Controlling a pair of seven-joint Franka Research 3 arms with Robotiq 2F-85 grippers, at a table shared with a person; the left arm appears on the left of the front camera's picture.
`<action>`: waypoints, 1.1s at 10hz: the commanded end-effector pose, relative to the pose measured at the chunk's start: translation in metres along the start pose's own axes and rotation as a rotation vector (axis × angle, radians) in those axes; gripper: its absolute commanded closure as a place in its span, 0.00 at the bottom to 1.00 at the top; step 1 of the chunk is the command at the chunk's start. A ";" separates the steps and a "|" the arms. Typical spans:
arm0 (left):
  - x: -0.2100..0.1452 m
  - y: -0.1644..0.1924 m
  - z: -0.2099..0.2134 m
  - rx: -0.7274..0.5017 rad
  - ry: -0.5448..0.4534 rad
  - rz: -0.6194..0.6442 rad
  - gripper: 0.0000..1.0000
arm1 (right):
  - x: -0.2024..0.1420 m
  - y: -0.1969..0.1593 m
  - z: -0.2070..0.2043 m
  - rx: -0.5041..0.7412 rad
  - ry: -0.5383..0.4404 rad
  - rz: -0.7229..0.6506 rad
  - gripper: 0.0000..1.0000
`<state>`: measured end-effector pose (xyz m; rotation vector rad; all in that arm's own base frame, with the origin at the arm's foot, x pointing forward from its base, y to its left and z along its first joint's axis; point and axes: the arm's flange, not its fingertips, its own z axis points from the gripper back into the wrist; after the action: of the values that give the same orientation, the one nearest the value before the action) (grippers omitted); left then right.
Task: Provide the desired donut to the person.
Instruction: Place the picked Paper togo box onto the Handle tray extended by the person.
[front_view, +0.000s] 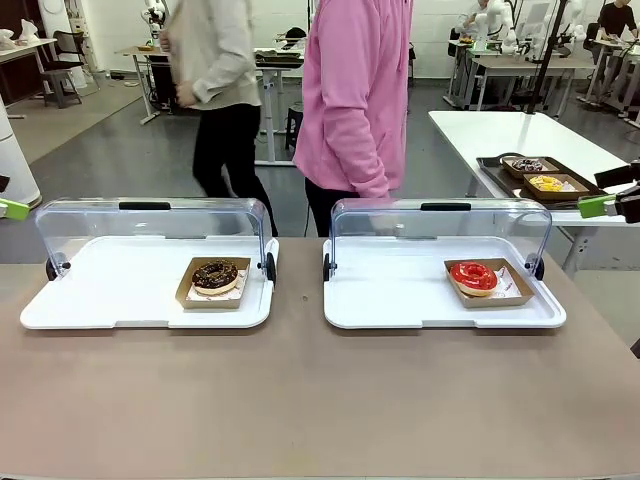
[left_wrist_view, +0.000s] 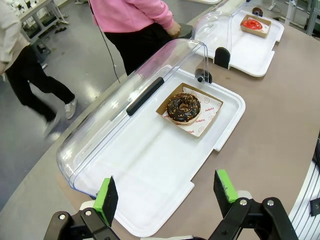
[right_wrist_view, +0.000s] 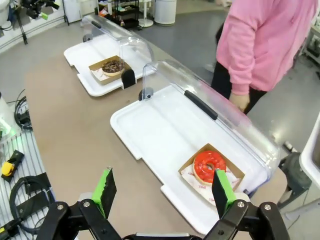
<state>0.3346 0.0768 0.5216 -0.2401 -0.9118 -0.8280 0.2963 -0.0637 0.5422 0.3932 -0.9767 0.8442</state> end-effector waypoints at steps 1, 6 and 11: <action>-0.002 -0.006 -0.002 0.013 0.018 0.010 0.00 | 0.010 0.017 -0.015 0.018 0.008 0.067 0.00; -0.002 -0.006 -0.002 0.013 0.018 0.010 0.00 | 0.000 0.000 0.000 0.000 0.000 0.000 0.00; -0.002 -0.006 -0.002 0.013 0.018 0.010 0.00 | 0.000 0.000 0.000 0.000 0.000 0.000 0.00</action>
<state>0.3347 0.0768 0.5216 -0.2398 -0.9119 -0.8281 0.2952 -0.0633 0.5439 0.3834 -0.9781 0.8466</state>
